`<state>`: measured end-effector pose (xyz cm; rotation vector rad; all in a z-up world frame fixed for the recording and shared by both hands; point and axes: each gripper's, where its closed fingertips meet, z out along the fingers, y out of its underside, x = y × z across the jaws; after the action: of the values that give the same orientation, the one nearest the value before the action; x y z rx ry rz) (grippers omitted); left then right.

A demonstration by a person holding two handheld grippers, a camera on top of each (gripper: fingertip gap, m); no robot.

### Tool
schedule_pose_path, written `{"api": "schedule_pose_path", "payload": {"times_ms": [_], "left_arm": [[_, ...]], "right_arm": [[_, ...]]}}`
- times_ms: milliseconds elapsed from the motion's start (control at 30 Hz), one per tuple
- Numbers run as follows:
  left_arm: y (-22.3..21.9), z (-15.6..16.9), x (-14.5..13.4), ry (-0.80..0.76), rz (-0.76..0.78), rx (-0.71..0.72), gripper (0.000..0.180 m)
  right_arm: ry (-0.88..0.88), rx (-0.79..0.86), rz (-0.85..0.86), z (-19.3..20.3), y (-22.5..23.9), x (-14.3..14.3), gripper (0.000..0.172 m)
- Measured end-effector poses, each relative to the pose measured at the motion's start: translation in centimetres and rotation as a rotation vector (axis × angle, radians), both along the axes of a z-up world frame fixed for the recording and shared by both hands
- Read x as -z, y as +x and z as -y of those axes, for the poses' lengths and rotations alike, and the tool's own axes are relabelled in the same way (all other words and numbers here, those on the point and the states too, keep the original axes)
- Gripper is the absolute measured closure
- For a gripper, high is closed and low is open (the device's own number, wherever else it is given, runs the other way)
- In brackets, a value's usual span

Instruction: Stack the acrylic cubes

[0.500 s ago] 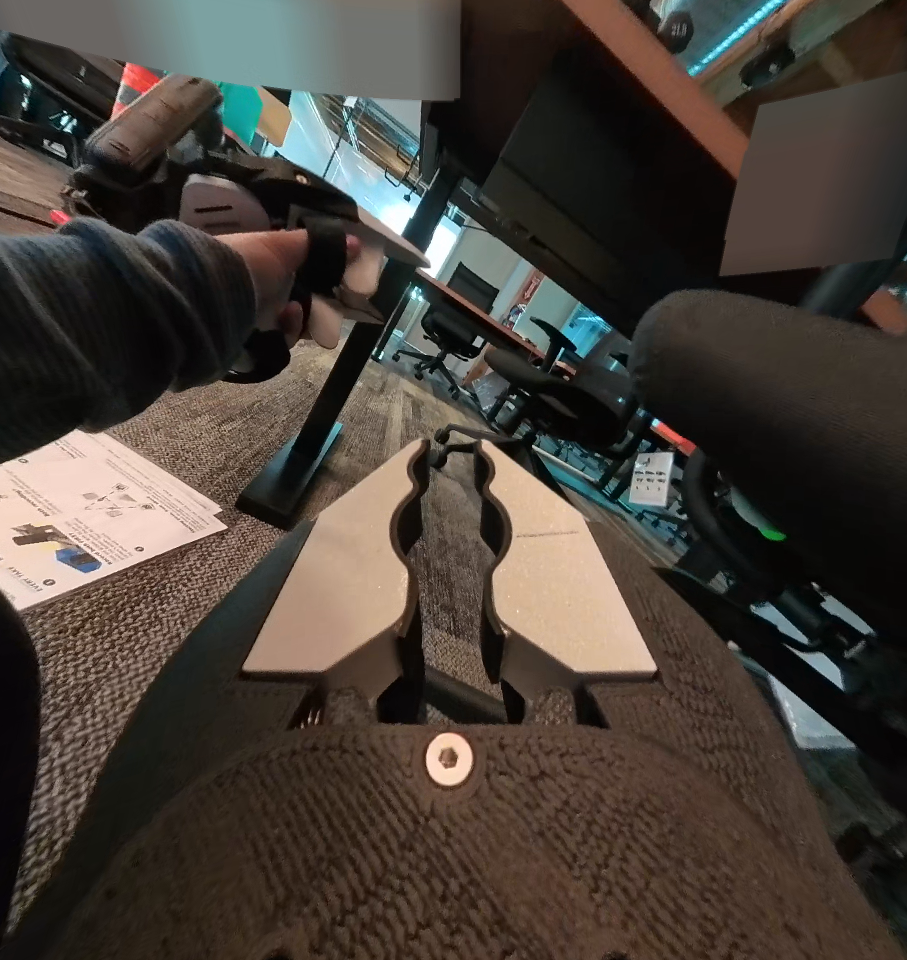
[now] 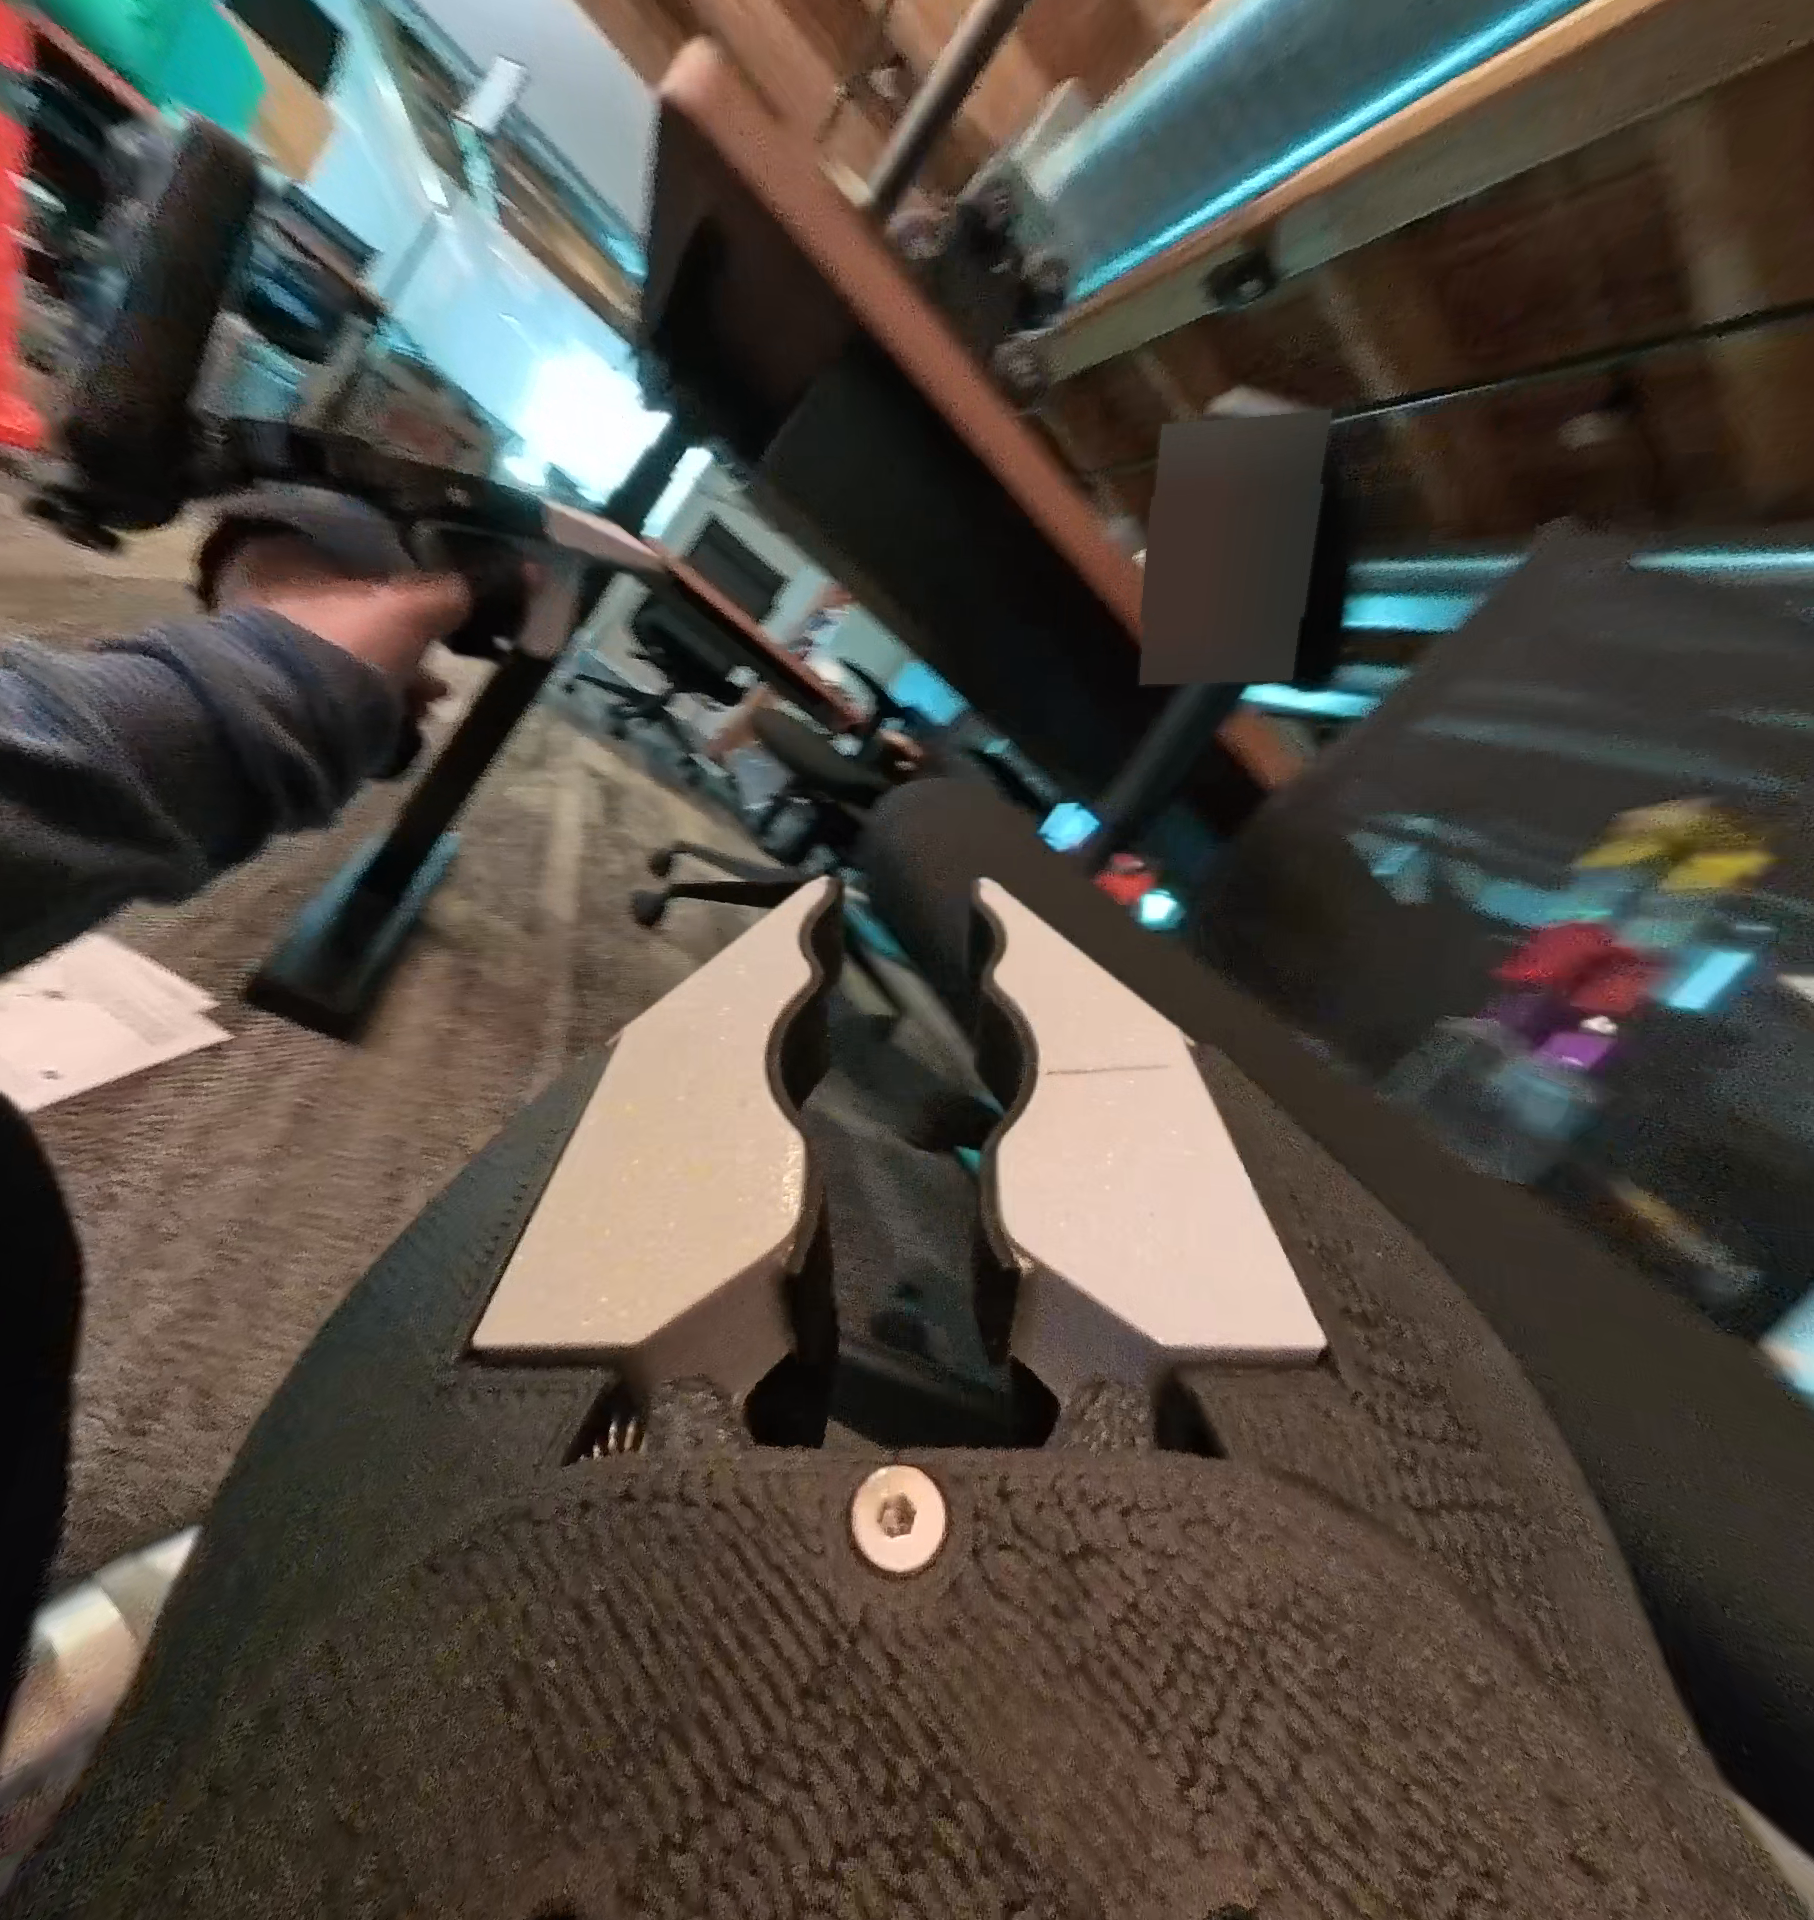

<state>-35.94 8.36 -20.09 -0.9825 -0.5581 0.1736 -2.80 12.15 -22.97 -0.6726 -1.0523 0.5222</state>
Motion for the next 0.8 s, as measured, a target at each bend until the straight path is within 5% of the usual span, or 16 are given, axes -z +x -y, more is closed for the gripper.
{"api": "schedule_pose_path", "payload": {"times_ms": [133,267,467,633,700,800], "left_arm": [[3.2,3.4,-4.6,0.040,-0.187,-0.149,0.091],[8.3,5.9,-6.9,0.044,-0.255,0.005,0.077],[12.9,11.8,-1.6,-0.267,-0.425,-0.010,0.063],[15.0,18.4,0.3,-0.222,-0.353,-0.021,0.054],[15.1,21.0,3.0,-0.237,-0.321,-0.040,0.043],[13.5,27.2,9.9,-0.328,-0.377,-0.250,0.029]], "right_arm": [[0.030,0.132,-0.054,0.3,7.1,-2.5,0.140],[0.065,0.278,-0.111,0.7,14.5,-4.7,0.129],[0.002,0.533,-0.097,-0.3,23.1,-5.5,0.115],[-0.065,0.495,-0.062,0.9,23.7,-7.1,0.101],[-0.069,0.459,-0.033,2.1,23.4,-7.4,0.097],[-0.047,0.433,0.016,3.5,23.5,-7.3,0.089]]}}
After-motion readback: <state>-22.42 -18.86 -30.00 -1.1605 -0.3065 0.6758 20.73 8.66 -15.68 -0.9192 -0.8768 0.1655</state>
